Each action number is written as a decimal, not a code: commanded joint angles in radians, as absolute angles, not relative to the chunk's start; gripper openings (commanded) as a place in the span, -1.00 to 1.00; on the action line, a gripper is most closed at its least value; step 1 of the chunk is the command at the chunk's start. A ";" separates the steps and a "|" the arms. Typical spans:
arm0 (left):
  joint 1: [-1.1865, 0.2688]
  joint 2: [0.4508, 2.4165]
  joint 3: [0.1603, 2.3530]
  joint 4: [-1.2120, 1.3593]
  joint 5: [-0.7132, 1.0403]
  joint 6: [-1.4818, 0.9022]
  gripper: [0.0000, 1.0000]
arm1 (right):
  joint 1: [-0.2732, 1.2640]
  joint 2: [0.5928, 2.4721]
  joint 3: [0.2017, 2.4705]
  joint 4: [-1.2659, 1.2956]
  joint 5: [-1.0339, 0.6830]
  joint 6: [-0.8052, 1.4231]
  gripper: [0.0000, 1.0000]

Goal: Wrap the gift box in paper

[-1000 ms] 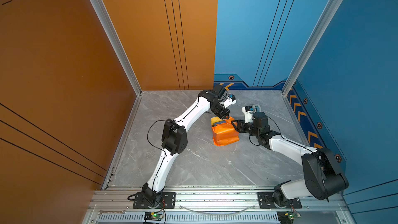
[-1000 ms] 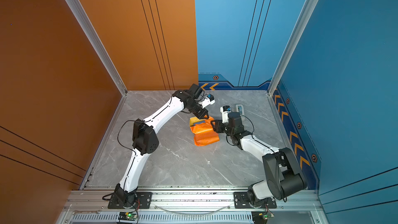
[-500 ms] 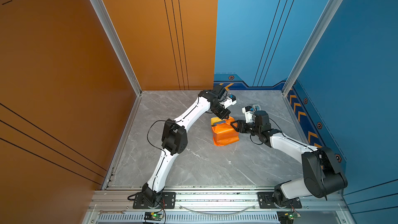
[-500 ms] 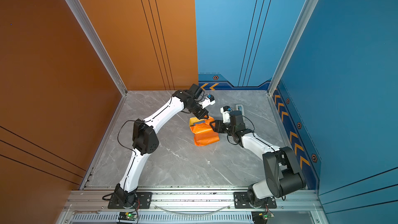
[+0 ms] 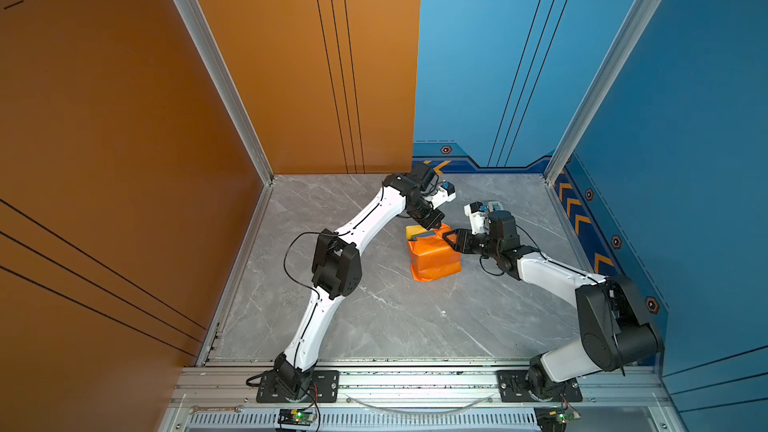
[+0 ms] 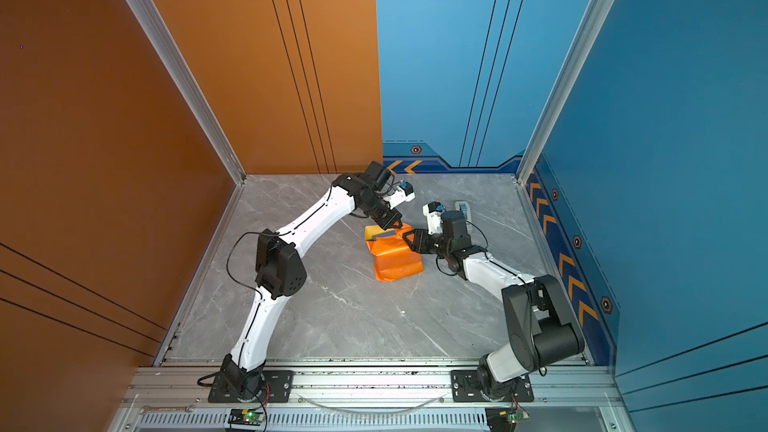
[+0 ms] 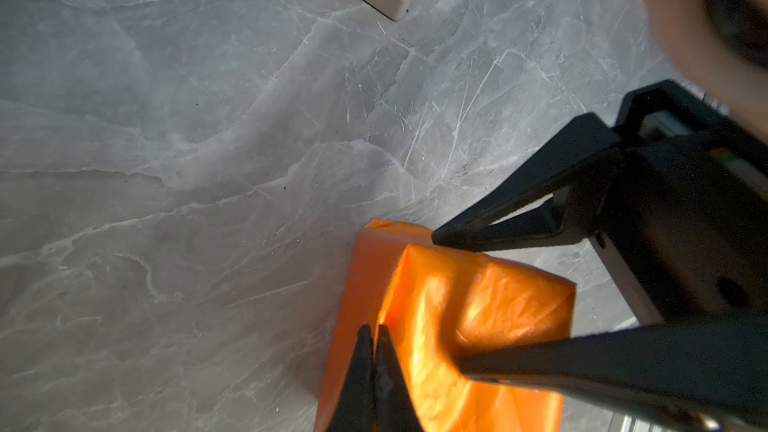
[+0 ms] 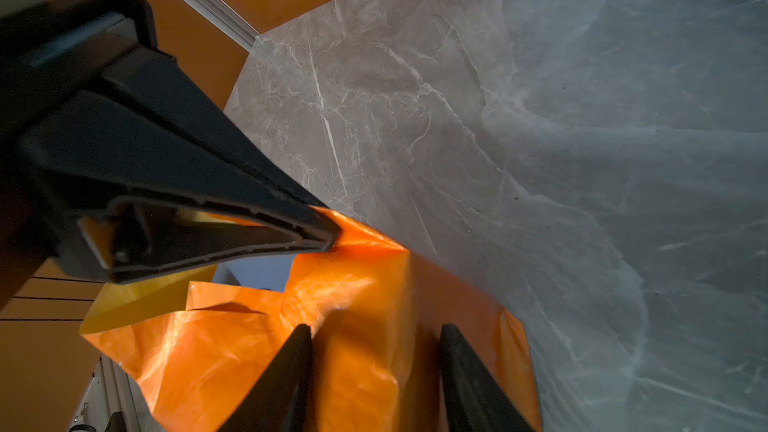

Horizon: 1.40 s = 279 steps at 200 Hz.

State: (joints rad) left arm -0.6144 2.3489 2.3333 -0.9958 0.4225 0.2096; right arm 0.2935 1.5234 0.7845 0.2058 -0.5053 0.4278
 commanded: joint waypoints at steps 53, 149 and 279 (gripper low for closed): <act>-0.604 2.227 2.349 -1.018 0.323 0.127 -0.56 | 0.304 1.602 0.715 -0.012 -0.424 0.425 0.02; -0.580 1.419 1.095 -0.137 0.155 -0.333 0.48 | 0.307 1.595 0.724 -0.014 -0.433 0.423 0.03; -0.691 1.544 0.859 0.381 0.092 -0.484 0.24 | 0.326 1.579 0.718 -0.011 -0.423 0.437 0.03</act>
State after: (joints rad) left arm -0.6727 1.5185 0.8360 0.3222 0.1558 -0.4461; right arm 0.2985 1.5249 0.7837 0.2142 -0.4973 0.4435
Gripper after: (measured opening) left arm 0.650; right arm 0.515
